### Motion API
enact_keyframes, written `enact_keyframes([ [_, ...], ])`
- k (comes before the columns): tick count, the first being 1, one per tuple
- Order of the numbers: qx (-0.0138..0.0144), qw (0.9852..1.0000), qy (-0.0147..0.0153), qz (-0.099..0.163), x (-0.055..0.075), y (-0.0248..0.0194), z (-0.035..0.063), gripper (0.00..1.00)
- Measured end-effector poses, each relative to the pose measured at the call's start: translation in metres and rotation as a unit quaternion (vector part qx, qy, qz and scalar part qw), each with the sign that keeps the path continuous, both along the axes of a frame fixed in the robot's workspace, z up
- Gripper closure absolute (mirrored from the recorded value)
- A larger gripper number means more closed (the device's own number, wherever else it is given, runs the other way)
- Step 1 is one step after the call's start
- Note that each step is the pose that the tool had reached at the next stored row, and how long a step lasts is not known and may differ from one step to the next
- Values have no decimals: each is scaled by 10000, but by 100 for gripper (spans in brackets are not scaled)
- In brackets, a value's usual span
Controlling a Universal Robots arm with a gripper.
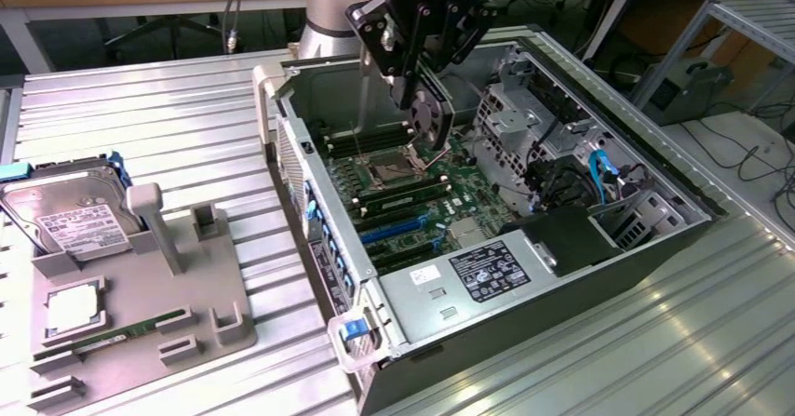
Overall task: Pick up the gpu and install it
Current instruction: 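Pick up the gpu and move the gpu toward the slot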
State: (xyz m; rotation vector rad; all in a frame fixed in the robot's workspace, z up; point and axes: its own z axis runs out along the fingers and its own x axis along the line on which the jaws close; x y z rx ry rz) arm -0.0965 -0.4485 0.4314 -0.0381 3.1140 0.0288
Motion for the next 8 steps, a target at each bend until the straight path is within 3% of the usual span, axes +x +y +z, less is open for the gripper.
enact_keyframes([
  [8, 0, 10000, 0, 11, 76, 1, -4, 72],
])
